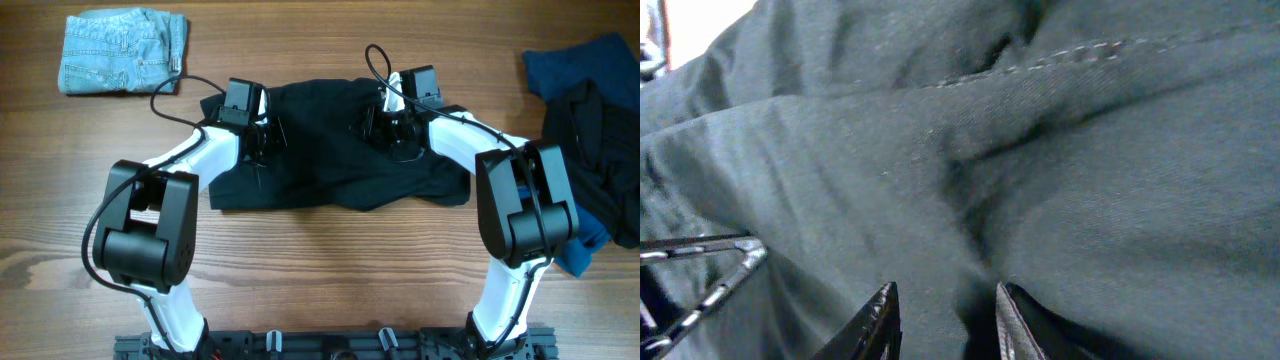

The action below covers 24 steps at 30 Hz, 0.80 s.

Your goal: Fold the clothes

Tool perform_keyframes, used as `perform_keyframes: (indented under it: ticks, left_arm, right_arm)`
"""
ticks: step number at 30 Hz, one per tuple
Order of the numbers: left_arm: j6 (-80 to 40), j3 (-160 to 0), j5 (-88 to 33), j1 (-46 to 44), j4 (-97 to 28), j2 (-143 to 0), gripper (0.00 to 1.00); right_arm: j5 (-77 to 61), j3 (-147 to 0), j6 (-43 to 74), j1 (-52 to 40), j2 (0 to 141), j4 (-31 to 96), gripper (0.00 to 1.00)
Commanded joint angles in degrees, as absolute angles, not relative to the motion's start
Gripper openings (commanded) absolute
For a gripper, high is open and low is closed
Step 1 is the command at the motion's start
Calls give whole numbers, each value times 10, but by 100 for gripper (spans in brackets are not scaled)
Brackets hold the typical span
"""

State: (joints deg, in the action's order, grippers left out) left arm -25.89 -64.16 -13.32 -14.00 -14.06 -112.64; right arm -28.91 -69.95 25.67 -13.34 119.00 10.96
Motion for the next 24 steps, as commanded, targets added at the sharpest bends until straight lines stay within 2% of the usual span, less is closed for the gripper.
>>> perform_keyframes:
  ticks: [1,6,9,12,15,20,22,24]
  left_arm:
    - [-259,-633,52,-132,-154,-1143,4]
    - [-257,-633,126,-126,-157,-1143,10]
    - [-251,-634,143,-117,-163,-1140,12]
    - [-217,-634,145,-109,-160,-1125,25]
    - [-197,-635,145,-109,-158,-1098,32]
    - [-197,-638,145,-109,-208,-1016,37]
    - [-199,-638,144,-109,-222,-981,58]
    - [-199,-638,121,-109,-244,-942,80]
  right_arm:
    - [-128,-698,255,-116,1215,151,33]
    - [-62,-702,255,-82,1213,205,33]
    - [-40,-713,257,-54,1201,252,27]
    - [-22,-726,259,-25,1170,299,25]
    - [16,-733,260,-15,1127,336,24]
    - [91,-733,260,-21,1028,415,25]
    - [86,-733,247,-21,997,430,34]
    - [34,-733,178,-21,976,429,40]
